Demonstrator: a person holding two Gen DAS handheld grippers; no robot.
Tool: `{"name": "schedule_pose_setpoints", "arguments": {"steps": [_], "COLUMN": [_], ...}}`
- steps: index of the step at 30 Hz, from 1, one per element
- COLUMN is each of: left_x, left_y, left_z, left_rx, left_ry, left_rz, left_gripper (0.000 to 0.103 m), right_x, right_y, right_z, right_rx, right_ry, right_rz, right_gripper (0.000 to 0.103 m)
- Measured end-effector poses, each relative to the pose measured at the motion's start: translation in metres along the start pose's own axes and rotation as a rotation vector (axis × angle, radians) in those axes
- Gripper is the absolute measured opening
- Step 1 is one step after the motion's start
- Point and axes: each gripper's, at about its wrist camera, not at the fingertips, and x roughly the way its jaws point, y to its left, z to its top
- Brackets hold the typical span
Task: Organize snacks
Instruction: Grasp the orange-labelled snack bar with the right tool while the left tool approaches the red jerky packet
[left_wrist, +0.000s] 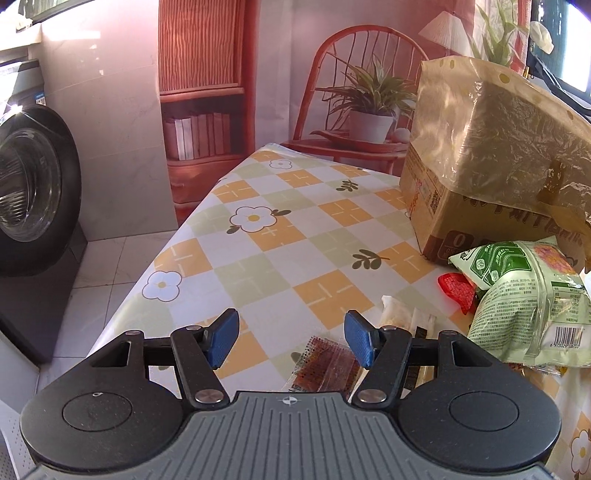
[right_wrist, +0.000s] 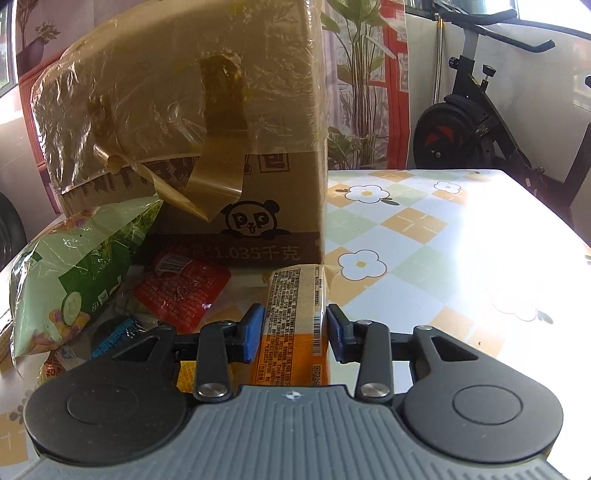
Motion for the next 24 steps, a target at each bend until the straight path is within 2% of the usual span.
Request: {"name": "schedule_pose_setpoints", "arguments": {"steps": [9,16,21,24], "left_x": [0.01,0.02,0.023,0.024], "left_y": [-0.002,-0.011,-0.017,-0.026], "left_z": [-0.014,-0.022,-0.024,-0.025], "left_rx": [0.096,0.153,0.166,0.209], "left_ry": [0.036,0.089,0.088,0.09], "left_rz": [0.013,-0.029,-0.05,-0.058], "left_gripper": [0.066,0.067,0.069,0.069], "right_x": [-0.003,-0.003,-0.002,-0.002], "right_y": [-0.004,-0.005,-0.005,-0.005], "right_z": [-0.005,-0.006,-0.006,-0.006], "right_rx": [0.002,0.006,0.006,0.006], "right_ry": [-0.034,-0.036,-0.036,-0.036], "right_rz": [0.018,0.023,0.023,0.023], "right_gripper": [0.039,0.039,0.039,0.039]}}
